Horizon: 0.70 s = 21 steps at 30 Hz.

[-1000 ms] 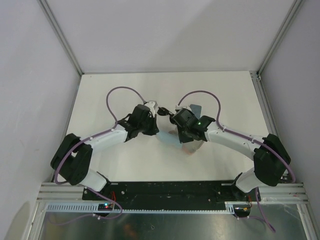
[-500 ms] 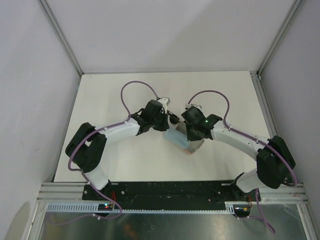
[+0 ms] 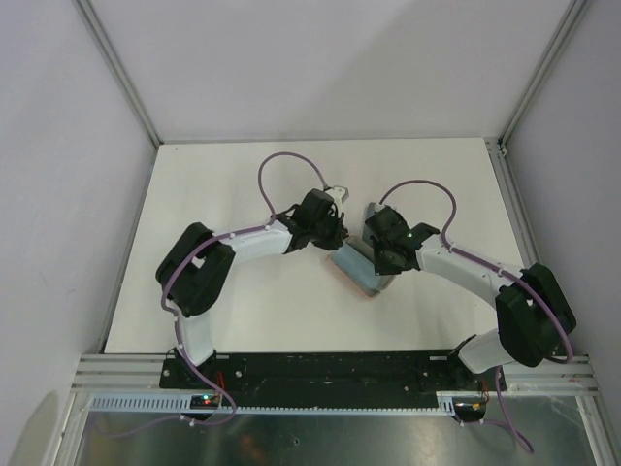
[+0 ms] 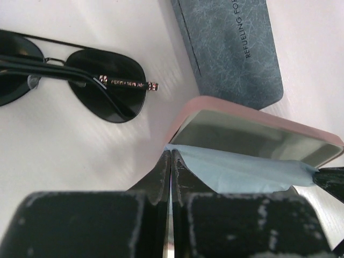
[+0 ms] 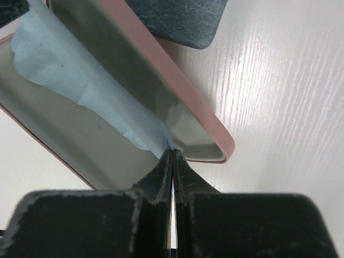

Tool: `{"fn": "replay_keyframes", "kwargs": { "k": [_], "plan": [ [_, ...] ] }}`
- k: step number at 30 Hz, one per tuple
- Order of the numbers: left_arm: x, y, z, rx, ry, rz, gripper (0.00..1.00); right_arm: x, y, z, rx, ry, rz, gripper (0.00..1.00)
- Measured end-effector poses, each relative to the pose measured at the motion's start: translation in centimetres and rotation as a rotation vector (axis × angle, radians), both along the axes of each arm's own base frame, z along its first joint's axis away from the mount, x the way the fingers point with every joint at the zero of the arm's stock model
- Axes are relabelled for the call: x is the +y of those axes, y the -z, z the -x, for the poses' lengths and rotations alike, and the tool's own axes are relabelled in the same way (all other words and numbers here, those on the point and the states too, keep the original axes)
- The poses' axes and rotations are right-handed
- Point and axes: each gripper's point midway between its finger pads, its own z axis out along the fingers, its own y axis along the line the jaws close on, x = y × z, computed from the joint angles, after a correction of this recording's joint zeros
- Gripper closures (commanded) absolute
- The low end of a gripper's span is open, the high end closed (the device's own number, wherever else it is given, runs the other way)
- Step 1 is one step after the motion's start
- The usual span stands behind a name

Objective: Organize the sunglasses
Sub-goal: Place the folded cleaning cloth in the sunglasses case.

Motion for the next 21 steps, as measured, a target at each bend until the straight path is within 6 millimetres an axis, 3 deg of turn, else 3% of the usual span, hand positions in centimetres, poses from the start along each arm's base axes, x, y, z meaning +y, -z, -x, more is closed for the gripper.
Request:
{"fn": "replay_keyframes", "kwargs": {
  "k": [6, 21],
  "plan": [
    [-1.1, 0.9, -0.6, 0.005, 0.026, -0.005, 1.00, -0.7, -0.2, -0.3, -0.007, 0.019, -0.006, 1.00],
    [-3.0, -0.5, -1.7, -0.031, 0.049, 0.029, 1.00, -2.1, -1.0, -0.8, -0.030, 0.048, -0.015, 1.00]
  ]
}}
